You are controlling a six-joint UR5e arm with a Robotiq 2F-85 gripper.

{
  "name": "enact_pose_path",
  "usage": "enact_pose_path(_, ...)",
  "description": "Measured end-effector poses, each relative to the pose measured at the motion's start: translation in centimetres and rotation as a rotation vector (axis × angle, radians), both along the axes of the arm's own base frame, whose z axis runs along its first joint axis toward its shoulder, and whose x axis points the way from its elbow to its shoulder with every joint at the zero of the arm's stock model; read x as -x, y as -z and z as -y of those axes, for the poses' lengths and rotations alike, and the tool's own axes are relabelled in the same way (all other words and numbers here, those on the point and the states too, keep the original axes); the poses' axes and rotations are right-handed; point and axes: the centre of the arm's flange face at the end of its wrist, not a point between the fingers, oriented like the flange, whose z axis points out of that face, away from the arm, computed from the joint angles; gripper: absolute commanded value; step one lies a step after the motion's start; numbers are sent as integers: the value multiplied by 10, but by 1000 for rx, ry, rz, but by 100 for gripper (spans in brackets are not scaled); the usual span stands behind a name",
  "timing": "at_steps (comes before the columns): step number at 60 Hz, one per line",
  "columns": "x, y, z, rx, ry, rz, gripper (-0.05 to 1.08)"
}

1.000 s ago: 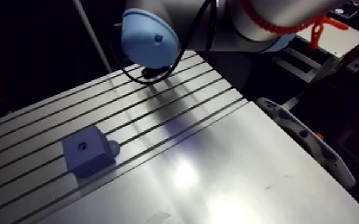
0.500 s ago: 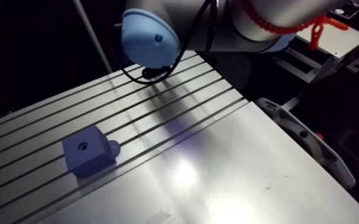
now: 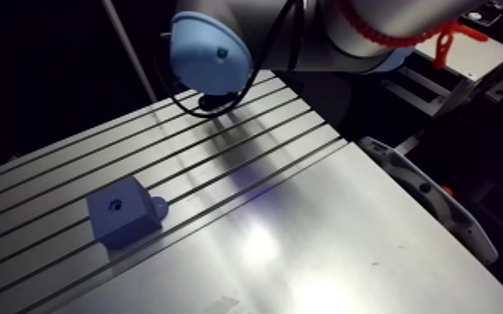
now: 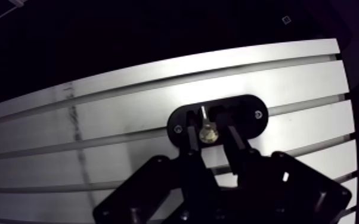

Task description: Pick up the M10 bolt and insert it into the hex recess until seated.

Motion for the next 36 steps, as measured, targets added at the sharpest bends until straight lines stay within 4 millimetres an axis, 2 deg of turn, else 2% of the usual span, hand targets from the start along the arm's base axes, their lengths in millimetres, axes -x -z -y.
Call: enact_pose_path(36, 2, 6, -1, 4, 0, 8, 65)
